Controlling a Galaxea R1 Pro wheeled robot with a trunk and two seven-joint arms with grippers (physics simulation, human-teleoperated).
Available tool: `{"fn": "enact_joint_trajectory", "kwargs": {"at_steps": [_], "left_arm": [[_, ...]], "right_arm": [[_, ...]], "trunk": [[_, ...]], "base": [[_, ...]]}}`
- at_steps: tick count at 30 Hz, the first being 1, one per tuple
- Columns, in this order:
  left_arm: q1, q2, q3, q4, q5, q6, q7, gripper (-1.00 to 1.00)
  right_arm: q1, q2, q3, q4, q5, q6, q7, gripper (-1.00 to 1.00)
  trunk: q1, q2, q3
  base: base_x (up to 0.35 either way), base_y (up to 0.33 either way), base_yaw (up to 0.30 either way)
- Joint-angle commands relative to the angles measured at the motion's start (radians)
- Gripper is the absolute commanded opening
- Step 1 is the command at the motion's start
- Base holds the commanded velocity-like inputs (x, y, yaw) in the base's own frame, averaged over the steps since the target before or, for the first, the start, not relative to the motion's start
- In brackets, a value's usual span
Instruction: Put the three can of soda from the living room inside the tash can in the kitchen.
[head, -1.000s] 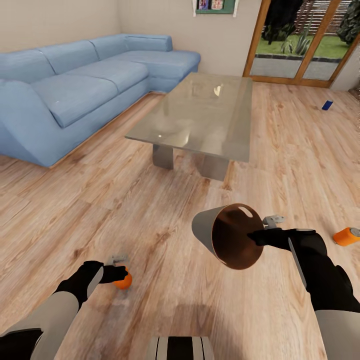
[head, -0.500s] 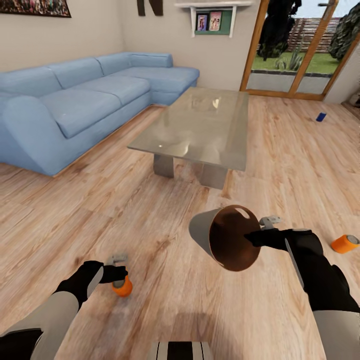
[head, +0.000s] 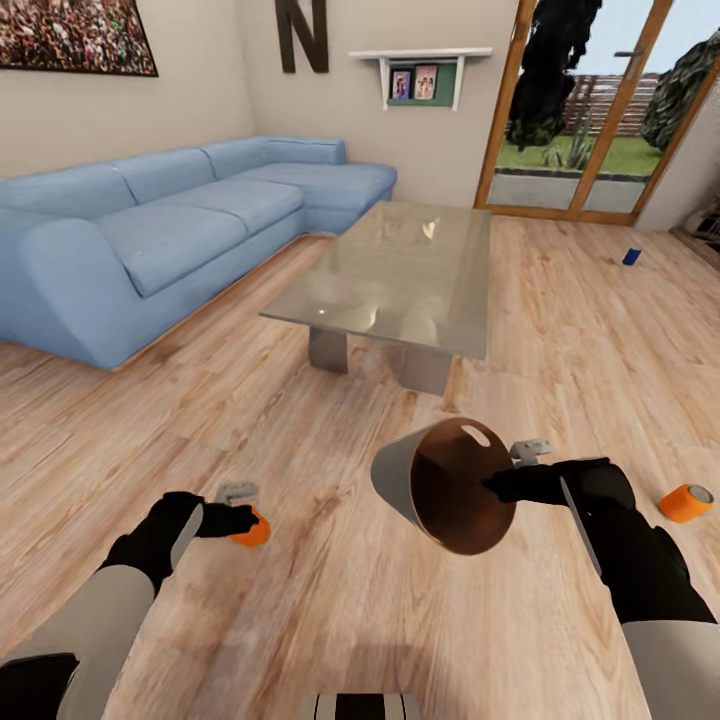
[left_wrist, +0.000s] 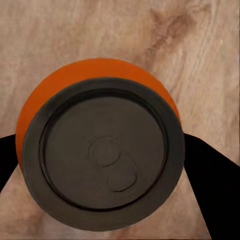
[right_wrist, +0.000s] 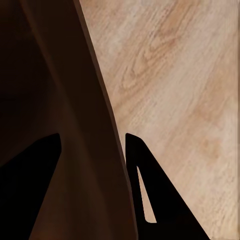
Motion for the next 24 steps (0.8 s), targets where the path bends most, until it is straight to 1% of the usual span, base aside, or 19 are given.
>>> {"fn": "enact_joint_trajectory", "kwargs": {"at_steps": [1, 2, 3, 4, 5, 6, 7, 9, 11, 12, 13, 15, 17, 19, 20, 22, 24], "left_arm": [[-0.001, 0.001, 0.000, -0.034, -0.002, 0.027, -0.010, -1.00], [-0.001, 0.001, -0.001, -0.059, -0.002, 0.052, -0.018, -1.00], [-0.002, 0.002, -0.001, -0.103, -0.002, 0.097, -0.033, -1.00], [-0.002, 0.003, -0.001, -0.124, -0.002, 0.117, -0.039, -1.00], [-0.002, 0.004, -0.001, -0.174, -0.002, 0.171, -0.059, -1.00], [-0.003, 0.005, -0.001, -0.188, -0.002, 0.188, -0.065, -1.00], [-0.004, 0.008, -0.001, -0.209, -0.002, 0.218, -0.080, -1.00], [-0.007, 0.012, -0.001, -0.222, -0.002, 0.243, -0.098, -1.00], [-0.017, 0.015, -0.001, -0.232, -0.004, 0.274, -0.130, -1.00], [-0.023, 0.017, -0.002, -0.233, -0.004, 0.293, -0.157, -1.00], [-0.025, 0.017, -0.001, -0.233, -0.005, 0.303, -0.171, -1.00], [-0.033, 0.018, -0.002, -0.238, -0.006, 0.336, -0.218, -1.00], [-0.036, 0.019, -0.006, -0.241, -0.006, 0.351, -0.250, -1.00], [-0.037, 0.019, -0.015, -0.243, -0.006, 0.351, -0.272, -1.00], [-0.039, 0.021, -0.031, -0.244, -0.007, 0.351, -0.310, -1.00], [-0.039, 0.024, -0.040, -0.245, -0.007, 0.351, -0.338, -1.00], [-0.039, 0.034, -0.050, -0.251, -0.007, 0.351, -0.405, -1.00]], "right_arm": [[0.000, 0.000, 0.001, 0.000, -0.029, 0.006, 0.005, -1.00], [0.000, 0.000, 0.001, 0.000, -0.029, 0.006, 0.005, -1.00], [0.000, 0.000, 0.001, 0.000, -0.030, 0.006, 0.006, -1.00], [-0.001, 0.000, 0.001, 0.001, -0.030, 0.006, 0.006, -1.00], [-0.001, 0.001, 0.002, 0.004, -0.030, 0.006, 0.007, -1.00], [-0.001, 0.001, 0.002, 0.006, -0.030, 0.006, 0.007, -1.00], [-0.001, 0.000, 0.002, 0.009, -0.030, 0.006, 0.007, -1.00], [-0.001, 0.000, 0.003, 0.017, -0.030, 0.006, 0.007, -1.00], [-0.005, 0.000, 0.003, 0.039, -0.030, 0.006, 0.007, -1.00], [-0.014, 0.000, 0.003, 0.061, -0.030, 0.006, 0.007, -1.00], [-0.019, 0.000, 0.003, 0.074, -0.030, 0.006, 0.007, -1.00], [-0.046, -0.001, 0.003, 0.140, -0.030, 0.006, 0.007, -1.00], [-0.067, -0.001, 0.003, 0.188, -0.030, 0.006, 0.007, -1.00], [-0.081, -0.001, 0.003, 0.218, -0.030, 0.006, 0.007, -1.00], [-0.102, -0.001, 0.003, 0.264, -0.030, 0.006, 0.007, -1.00], [-0.118, -0.001, 0.003, 0.298, -0.029, 0.006, 0.007, -1.00], [-0.150, -0.001, 0.003, 0.365, -0.029, 0.006, 0.007, -1.00]], "trunk": [[0.000, 0.000, 0.004], [-0.001, 0.000, 0.008], [-0.001, 0.001, 0.012], [-0.002, 0.001, 0.016], [-0.002, 0.001, 0.019], [-0.003, 0.001, 0.023], [-0.003, 0.002, 0.027], [-0.004, 0.002, 0.035], [-0.005, 0.003, 0.043], [-0.005, 0.003, 0.047], [-0.006, 0.003, 0.050], [-0.007, 0.003, 0.058], [-0.008, 0.004, 0.066], [-0.009, 0.004, 0.074], [-0.009, 0.005, 0.077], [-0.010, 0.005, 0.085], [-0.011, 0.006, 0.093]], "base": [[0.000, 0.000, 0.000], [0.000, 0.000, 0.000], [0.000, 0.000, 0.000], [0.000, 0.000, 0.000], [0.000, 0.000, 0.000], [0.000, 0.000, 0.000], [0.000, 0.000, 0.000], [0.000, 0.000, 0.000], [0.000, 0.000, 0.000], [0.000, 0.000, 0.000], [0.000, 0.000, 0.000], [0.000, 0.000, 0.000], [0.000, 0.000, 0.000], [0.000, 0.000, 0.000], [0.000, 0.000, 0.000], [0.000, 0.000, 0.000], [0.000, 0.000, 0.000]]}}
